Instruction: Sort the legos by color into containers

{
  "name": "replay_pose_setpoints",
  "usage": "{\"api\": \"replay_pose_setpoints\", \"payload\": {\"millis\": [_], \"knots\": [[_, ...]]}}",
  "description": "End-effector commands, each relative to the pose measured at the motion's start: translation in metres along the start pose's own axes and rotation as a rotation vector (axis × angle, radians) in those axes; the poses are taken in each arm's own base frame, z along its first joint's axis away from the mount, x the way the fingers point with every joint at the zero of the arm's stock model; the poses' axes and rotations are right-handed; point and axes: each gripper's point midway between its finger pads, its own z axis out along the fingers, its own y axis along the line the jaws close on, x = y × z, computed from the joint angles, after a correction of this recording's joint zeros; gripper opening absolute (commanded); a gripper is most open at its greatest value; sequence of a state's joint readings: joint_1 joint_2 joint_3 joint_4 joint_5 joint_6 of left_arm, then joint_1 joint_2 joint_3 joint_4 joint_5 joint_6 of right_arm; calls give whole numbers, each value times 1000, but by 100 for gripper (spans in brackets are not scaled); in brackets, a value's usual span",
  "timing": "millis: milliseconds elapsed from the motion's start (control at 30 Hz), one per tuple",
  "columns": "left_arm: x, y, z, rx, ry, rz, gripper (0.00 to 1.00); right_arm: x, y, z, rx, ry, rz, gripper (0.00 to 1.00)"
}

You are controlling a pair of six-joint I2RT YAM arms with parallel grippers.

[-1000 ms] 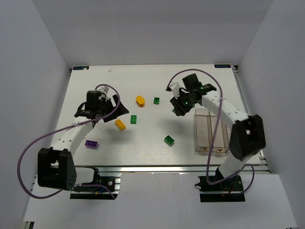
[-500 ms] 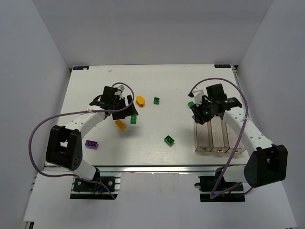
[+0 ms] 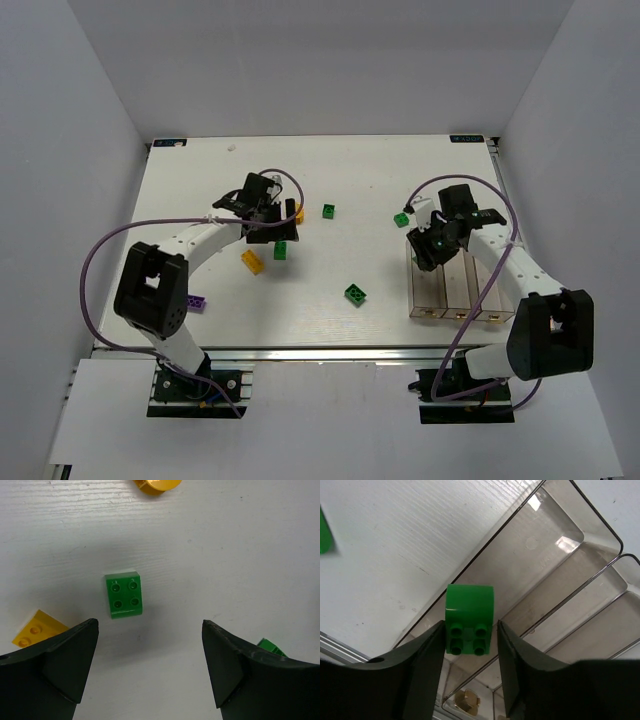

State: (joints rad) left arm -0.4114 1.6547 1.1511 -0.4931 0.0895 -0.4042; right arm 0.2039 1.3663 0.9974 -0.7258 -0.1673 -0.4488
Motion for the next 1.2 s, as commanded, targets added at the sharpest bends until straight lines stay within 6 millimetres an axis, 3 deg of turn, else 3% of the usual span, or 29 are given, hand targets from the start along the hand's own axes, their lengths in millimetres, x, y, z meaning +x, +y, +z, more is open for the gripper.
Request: {"api": "replay_pose_setpoints", "payload": {"millis": [0,100,233,367,533,833,1167], "knots": [[-11,3,-3,-59,-24,34,94,-1,-2,3,-6,-13,-5,52],[-13,11,2,-122,-29,52,94,-2,-2,1,-7,-18,-3,62],[-13,15,9,-162,-18,77,94,-5,-5,-4,5,-35,2,66],[-16,19,17,-201,-9,108,93,-17,-6,-14,10,-90,4,64],[-18,20,25,-219,22,124,85,-38,-11,-32,48,-212,-5,57],[16,17,37,-255,97,120,72,-62,-18,-47,71,-328,6,57],[30,29,50,-348,129,117,56,-69,-13,-50,37,-352,16,57]]}}
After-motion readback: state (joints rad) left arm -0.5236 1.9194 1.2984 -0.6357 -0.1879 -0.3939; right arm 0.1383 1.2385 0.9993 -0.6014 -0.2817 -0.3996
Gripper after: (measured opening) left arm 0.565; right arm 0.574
